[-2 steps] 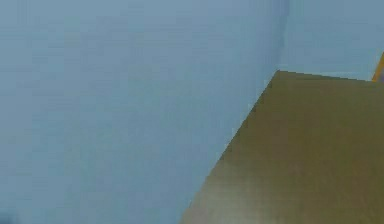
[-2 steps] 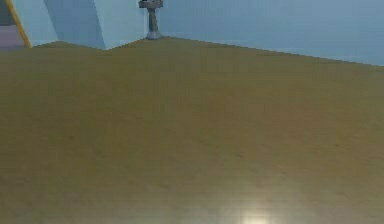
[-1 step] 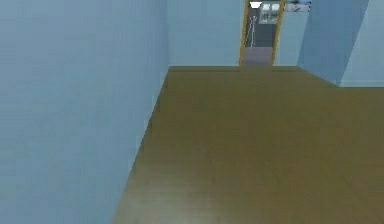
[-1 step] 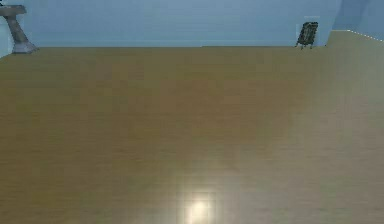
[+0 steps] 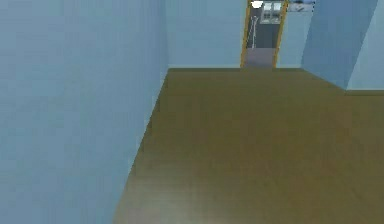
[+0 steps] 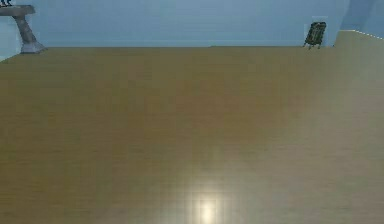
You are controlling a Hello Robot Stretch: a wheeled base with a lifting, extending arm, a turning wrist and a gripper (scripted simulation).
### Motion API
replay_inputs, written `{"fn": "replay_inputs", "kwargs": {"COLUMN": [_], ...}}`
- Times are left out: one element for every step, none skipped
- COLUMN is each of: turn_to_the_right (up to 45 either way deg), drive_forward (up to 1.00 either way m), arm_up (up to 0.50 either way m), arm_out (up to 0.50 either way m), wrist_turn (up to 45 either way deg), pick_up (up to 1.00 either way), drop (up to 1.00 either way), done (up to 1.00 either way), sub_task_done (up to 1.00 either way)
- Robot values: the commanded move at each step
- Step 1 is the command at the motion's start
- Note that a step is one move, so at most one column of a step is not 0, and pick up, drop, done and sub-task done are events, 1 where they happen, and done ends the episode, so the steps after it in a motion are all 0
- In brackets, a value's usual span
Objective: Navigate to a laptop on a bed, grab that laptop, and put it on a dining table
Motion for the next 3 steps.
{"fn": "replay_inputs", "kwargs": {"turn_to_the_right": [45.0, 42.0, 0.0], "drive_forward": [0.00, 0.00, 0.05], "arm_up": [0.00, 0.00, 0.00], "arm_out": [0.00, 0.00, 0.00], "wrist_turn": [0.0, 0.0, 0.0], "pick_up": [0.00, 0.00, 0.00], "drop": [0.00, 0.00, 0.00], "done": [0.00, 0.00, 0.00], "sub_task_done": [0.00, 0.00, 0.00]}}
